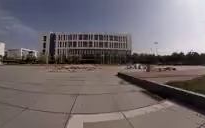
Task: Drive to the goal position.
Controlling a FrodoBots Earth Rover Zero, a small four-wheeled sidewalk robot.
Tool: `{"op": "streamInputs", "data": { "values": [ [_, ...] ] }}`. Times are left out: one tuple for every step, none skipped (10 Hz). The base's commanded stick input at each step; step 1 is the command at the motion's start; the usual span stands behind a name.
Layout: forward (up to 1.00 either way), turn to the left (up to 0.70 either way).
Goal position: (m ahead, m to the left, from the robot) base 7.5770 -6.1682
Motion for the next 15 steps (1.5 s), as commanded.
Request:
{"op": "streamInputs", "data": {
  "values": [
    [0.7, 0.01],
    [0.7, 0.01],
    [0.7, 0.01],
    [0.7, 0.01],
    [0.7, 0.01],
    [0.7, 0.01],
    [0.7, 0.01],
    [0.7, 0.01],
    [0.7, 0.01],
    [0.7, 0.01],
    [0.7, 0.01],
    [0.7, 0.01],
    [0.7, 0.01],
    [0.7, 0.01],
    [0.7, 0.01]
  ]
}}
